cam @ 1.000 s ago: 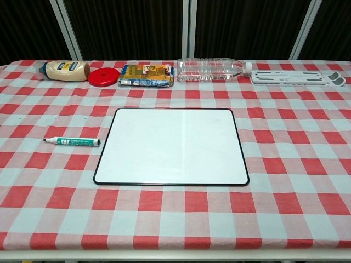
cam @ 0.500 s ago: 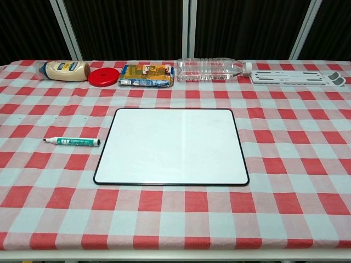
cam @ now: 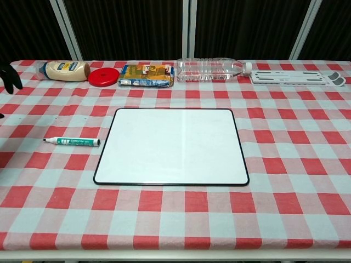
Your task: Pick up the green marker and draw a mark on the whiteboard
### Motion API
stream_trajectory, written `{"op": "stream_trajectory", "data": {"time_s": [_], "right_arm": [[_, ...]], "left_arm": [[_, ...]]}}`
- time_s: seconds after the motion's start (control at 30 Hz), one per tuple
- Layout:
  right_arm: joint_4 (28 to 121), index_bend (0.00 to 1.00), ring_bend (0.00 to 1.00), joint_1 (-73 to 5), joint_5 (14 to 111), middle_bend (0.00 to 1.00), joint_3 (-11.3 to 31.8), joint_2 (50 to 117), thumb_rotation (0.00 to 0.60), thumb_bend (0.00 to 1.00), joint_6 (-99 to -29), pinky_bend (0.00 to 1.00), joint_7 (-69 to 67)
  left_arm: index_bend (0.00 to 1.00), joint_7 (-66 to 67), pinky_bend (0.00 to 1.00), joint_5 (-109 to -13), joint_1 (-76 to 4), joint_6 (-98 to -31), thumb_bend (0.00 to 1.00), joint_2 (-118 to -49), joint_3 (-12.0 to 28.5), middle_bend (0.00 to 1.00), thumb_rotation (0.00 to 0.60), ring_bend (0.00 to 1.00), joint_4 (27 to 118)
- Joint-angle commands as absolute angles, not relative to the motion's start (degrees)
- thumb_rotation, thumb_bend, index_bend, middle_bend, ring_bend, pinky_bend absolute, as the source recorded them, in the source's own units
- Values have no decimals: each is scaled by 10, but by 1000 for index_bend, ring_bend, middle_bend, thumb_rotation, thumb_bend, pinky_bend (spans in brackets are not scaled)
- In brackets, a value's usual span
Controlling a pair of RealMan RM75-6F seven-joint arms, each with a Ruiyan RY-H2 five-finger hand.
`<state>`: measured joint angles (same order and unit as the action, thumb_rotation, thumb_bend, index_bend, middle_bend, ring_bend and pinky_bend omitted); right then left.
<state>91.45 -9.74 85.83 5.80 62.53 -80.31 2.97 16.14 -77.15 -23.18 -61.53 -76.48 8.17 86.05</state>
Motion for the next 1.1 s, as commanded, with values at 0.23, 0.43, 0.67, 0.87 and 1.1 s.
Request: {"op": "stream_trajectory", "data": {"time_s": [0.23,0.43,0.67,0.87,1.1], "right_arm": [[910,119,57,-101,849,123,57,625,600,149,-794,99,26],[904,118,57,-103,845,122,54,625,600,148,-785,99,10],[899,118,57,-99,847,121,51,622,600,146,-792,99,0],[893,118,57,-99,849,121,48,624,600,146,-790,99,-13],[890,118,57,-96,851,121,46,626,600,146,-796,99,-16]], "left_arm": [[417,364,866,-643,-304,-564,220,-864,89,441,600,751,863],[417,461,886,-559,-335,-575,259,-914,94,441,600,755,870],[424,526,908,-481,-371,-590,285,-955,98,461,600,770,871],[463,558,935,-429,-387,-613,306,-969,96,501,600,791,873],[462,570,937,-389,-401,-624,309,-960,92,496,600,792,886]]}}
